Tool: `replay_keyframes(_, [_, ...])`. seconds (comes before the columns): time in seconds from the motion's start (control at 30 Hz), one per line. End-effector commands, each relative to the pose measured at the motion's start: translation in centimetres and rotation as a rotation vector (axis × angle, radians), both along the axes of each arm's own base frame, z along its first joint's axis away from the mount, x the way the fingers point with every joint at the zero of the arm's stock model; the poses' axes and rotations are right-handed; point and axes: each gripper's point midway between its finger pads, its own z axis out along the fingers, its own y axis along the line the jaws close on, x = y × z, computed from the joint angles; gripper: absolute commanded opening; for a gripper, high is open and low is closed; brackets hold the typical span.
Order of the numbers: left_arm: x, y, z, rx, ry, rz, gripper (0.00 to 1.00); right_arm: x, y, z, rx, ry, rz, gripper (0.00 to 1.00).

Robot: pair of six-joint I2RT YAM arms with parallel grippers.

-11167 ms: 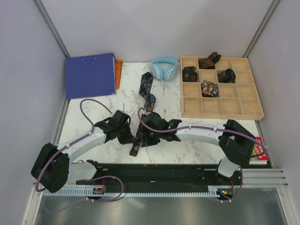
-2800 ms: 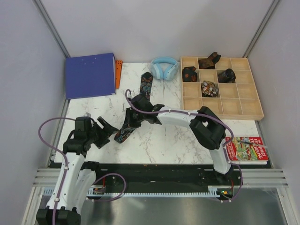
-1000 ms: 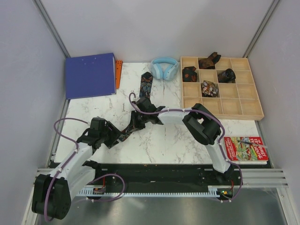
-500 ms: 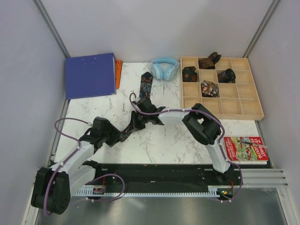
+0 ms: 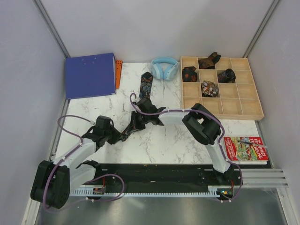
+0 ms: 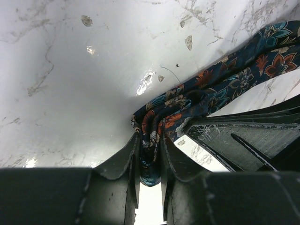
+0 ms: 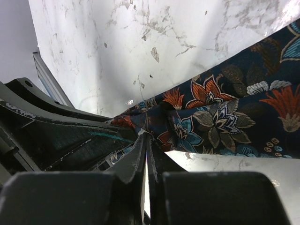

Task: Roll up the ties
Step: Roll the tie at the center of the board.

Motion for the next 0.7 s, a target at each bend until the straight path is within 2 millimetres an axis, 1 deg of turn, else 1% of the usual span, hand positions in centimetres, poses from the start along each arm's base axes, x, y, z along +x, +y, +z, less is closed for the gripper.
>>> replay_keyframes(0.0, [-0.1,-0.2,0.8,0.038,0.002,-0.075,0.12,-0.7,-1.4,-2.4,-0.072,0.052,-0.023,0.09])
replay_keyframes(0.03, [-0.6,0.0,1.1,0.047,0.024,-0.082,0.12,-0.8,-1.3,-2.0,-0.064,0.058,-0.024,0.09])
replay_keyframes(0.1, [-0.9,0.0,2.2,0.047,0.012,-0.099,0.12,-0.8,-0.7,-0.6,-0.034,0.061,-0.025,0.09])
replay_keyframes(0.13, [-0.9,-0.1,3.0,0.042,-0.001,-0.104,0.12,-0.6,-0.4,0.6,-0.013,0.062,-0.031,0.09])
replay_keyframes(0.17, [-1.3,-0.1,3.6,0.039,-0.007,-0.112,0.11,-0.3,-0.1,1.5,0.004,0.047,-0.036,0.10])
replay_keyframes(0.23, [-1.6,-0.3,4.8,0.023,-0.025,-0.126,0.12,0.1,0.1,3.0,0.012,0.022,-0.050,0.11])
replay_keyframes(0.27, [-2.3,-0.1,5.1,0.026,-0.013,-0.128,0.12,0.2,0.4,3.7,0.015,0.009,-0.049,0.11])
replay_keyframes(0.3, [-2.5,-0.1,5.4,0.022,-0.012,-0.131,0.12,0.2,0.5,4.1,0.012,0.001,-0.051,0.11])
replay_keyframes(0.33, [-2.6,-0.1,6.0,0.018,-0.015,-0.130,0.12,0.2,0.5,4.4,0.006,-0.004,-0.054,0.11])
replay_keyframes(0.37, [-3.1,0.0,6.4,0.015,-0.016,-0.131,0.12,-0.1,0.8,4.6,0.003,-0.014,-0.050,0.11])
replay_keyframes(0.4, [-3.4,0.0,6.6,0.012,-0.011,-0.132,0.13,-0.2,0.9,4.6,0.002,-0.016,-0.048,0.11])
replay_keyframes(0.43, [-3.5,-0.1,7.0,0.006,-0.015,-0.134,0.12,-0.9,1.3,4.8,0.004,-0.015,-0.037,0.11])
replay_keyframes(0.53, [-4.5,-0.2,7.3,-0.012,0.000,-0.140,0.13,-2.0,2.1,4.7,0.001,-0.010,-0.025,0.11])
replay_keyframes(0.57, [-4.7,-0.2,7.3,-0.014,0.006,-0.143,0.13,-2.7,2.6,4.7,0.003,-0.012,-0.012,0.11])
replay_keyframes(0.67, [-5.6,0.0,7.3,-0.019,0.021,-0.148,0.13,-3.7,3.3,5.0,0.005,-0.018,-0.004,0.11])
